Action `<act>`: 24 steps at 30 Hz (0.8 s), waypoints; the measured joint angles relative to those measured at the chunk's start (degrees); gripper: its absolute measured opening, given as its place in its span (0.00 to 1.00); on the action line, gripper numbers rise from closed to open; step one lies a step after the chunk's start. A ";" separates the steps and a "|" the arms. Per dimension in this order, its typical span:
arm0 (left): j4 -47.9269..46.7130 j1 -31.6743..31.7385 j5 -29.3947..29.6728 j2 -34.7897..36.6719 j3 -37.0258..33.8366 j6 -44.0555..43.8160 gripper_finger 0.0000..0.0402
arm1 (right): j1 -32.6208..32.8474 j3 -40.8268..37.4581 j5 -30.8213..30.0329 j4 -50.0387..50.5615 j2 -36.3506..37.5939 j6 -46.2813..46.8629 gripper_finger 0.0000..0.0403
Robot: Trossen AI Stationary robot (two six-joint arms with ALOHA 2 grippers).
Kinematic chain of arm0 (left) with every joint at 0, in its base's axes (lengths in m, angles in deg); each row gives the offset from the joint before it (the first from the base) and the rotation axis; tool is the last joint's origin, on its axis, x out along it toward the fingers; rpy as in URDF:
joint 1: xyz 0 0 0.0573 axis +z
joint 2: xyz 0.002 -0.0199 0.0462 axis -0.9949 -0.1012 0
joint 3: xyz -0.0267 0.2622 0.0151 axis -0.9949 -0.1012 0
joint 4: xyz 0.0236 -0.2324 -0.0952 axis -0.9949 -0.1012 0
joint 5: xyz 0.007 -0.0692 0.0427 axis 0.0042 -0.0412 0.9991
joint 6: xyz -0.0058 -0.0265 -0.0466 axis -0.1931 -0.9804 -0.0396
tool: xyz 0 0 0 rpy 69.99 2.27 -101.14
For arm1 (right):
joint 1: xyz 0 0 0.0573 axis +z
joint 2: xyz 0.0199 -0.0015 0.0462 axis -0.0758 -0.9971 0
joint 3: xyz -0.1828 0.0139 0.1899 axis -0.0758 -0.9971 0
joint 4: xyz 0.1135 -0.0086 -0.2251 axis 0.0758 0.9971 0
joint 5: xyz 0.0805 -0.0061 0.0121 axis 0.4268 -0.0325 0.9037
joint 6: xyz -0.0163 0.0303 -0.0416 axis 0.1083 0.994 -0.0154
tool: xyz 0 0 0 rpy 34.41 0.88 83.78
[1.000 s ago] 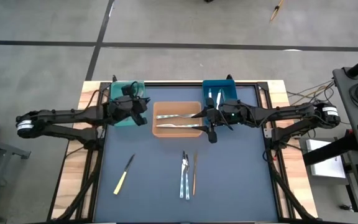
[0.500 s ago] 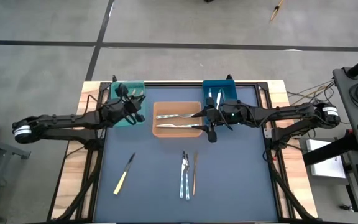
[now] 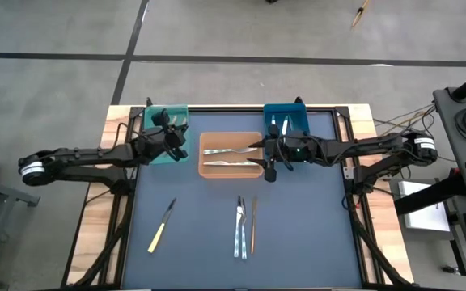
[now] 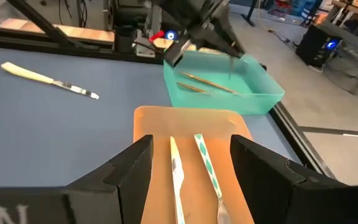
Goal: Sort silverware by color (type)
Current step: Put the gold knife into the green bin
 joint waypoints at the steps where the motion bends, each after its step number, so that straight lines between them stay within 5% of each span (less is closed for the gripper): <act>1: -0.42 0.00 0.34 -0.36 0.00 0.27 0.01 | -0.06 0.00 -0.01 -0.26 -0.06 -0.01 0.51; 24: -0.79 0.00 3.56 -5.29 -0.02 0.59 0.01 | -0.44 0.02 -0.04 0.34 -0.14 0.04 0.51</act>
